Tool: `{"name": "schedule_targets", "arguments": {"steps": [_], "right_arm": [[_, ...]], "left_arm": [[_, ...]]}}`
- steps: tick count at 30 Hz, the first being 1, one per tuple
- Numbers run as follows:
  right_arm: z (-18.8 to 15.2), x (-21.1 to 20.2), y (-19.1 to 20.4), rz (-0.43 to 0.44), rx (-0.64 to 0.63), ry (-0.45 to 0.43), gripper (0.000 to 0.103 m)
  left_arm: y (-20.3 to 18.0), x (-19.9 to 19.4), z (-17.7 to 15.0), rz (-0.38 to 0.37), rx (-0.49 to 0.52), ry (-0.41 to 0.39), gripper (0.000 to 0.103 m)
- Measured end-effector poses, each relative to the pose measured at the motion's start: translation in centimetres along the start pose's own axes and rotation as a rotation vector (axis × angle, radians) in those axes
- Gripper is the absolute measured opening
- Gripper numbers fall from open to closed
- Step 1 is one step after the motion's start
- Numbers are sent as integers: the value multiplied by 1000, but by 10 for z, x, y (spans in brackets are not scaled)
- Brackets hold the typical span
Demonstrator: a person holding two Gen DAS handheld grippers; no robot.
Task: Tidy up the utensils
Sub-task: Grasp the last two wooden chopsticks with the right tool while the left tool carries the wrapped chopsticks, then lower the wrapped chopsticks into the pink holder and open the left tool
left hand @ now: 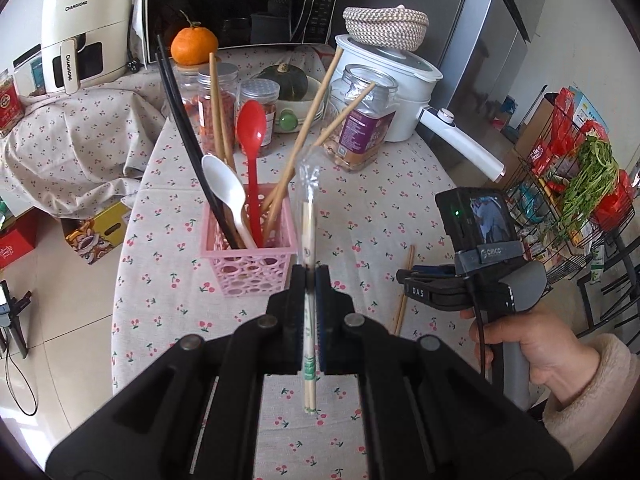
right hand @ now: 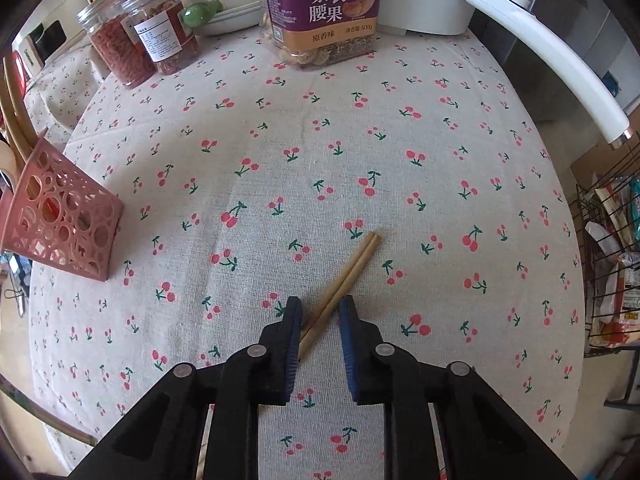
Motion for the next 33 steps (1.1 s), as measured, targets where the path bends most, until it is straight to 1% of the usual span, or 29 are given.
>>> {"name": "schedule_targets", "arguments": {"steps": [2,6,11,14,20,28,33], "right_arm": [[0,0,4,30,-10,-3,11],[0,-5,11,127,16,-2,9],[5,-41,7,193,38,-73,9],[5,-71,0,231,46,-147,8],[-1,-131,-5,284,22,-328,8],[-6,-188,4,310,-16,-525,8],[4,-220,8,331,-6,-646,8]], "left_arm": [[3,-2,-1,3,-2,-2,6],[7,-6,-1,14,2,-9,5],[10,-17,0,21,0,-34,6],[10,-29,5,20,5,-66,6],[6,-56,20,31,26,-161,6],[7,-70,35,49,27,-256,6],[11,-85,46,72,6,-370,6]]}}
Point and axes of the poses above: each gripper's, at about its wrist camera, not at the fingertips, and x roughly the way its jaws point, y to its left, z to its top, the point moved 10 cm from there along x, roughly the way its jaws point, and after that the axes turned 12 degrees about -z, right-handed, at the moved point
